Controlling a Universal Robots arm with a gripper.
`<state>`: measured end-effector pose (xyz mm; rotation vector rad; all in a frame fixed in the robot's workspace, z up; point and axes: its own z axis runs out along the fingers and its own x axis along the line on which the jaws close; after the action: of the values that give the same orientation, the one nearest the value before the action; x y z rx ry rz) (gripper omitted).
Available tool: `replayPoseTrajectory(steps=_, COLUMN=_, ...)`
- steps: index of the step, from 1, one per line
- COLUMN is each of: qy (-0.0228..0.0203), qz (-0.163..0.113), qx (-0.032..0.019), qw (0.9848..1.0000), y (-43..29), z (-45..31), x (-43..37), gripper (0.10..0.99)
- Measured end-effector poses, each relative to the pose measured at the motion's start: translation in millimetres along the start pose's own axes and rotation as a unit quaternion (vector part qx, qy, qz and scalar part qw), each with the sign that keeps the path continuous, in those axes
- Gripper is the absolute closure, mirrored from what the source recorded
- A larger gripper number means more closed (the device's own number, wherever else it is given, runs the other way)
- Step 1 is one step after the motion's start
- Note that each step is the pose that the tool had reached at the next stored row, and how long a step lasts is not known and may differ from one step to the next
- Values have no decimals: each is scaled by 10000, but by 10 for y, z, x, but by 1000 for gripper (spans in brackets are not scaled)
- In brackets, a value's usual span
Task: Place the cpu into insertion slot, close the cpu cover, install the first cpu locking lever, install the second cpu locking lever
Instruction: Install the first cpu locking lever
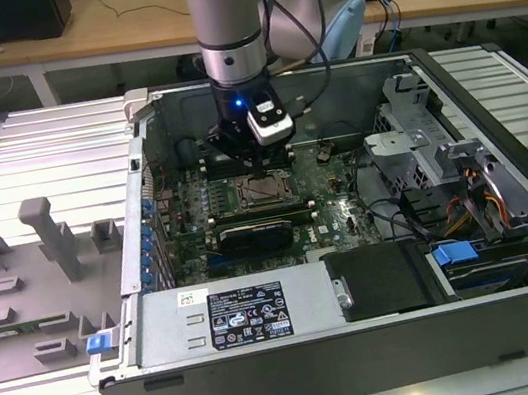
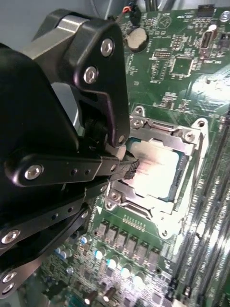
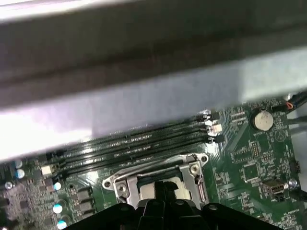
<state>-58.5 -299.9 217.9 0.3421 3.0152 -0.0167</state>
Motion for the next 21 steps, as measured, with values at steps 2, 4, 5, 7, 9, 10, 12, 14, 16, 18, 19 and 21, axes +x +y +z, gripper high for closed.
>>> replayPoseTrajectory(steps=2, qy=0, qz=-26, qx=-3, qw=10000, y=-41, z=1, x=-9, gripper=980)
replayPoseTrajectory(steps=4, qy=0, qz=-51, qx=-5, qw=10000, y=-87, z=2, x=-18, gripper=980)
replayPoseTrajectory(steps=5, qy=0, qz=-63, qx=-6, qw=10000, y=-109, z=3, x=-22, gripper=980)
replayPoseTrajectory(steps=7, qy=0, qz=-91, qx=-10, qw=10000, y=-151, z=4, x=-30, gripper=980)
replayPoseTrajectory(steps=9, qy=0, qz=-163, qx=-18, qw=9999, y=-181, z=5, x=-35, gripper=980)
replayPoseTrajectory(steps=10, qy=0, qz=-317, qx=-34, qw=9995, y=-181, z=5, x=-35, gripper=980)
replayPoseTrajectory(steps=12, qy=1, qz=-574, qx=-62, qw=9983, y=-181, z=7, x=-35, gripper=980)
replayPoseTrajectory(steps=14, qy=1, qz=-785, qx=-85, qw=9969, y=-181, z=8, x=-35, gripper=980)
replayPoseTrajectory(steps=16, qy=1, qz=-999, qx=-108, qw=9949, y=-181, z=7, x=-35, gripper=980)
replayPoseTrajectory(steps=18, qy=1, qz=-1026, qx=-113, qw=9947, y=-181, z=-24, x=-38, gripper=980)
replayPoseTrajectory(steps=19, qy=1, qz=-1027, qx=-113, qw=9947, y=-181, z=-63, x=-42, gripper=980)
replayPoseTrajectory(steps=21, qy=1, qz=-1027, qx=-114, qw=9946, y=-181, z=-114, x=-48, gripper=980)
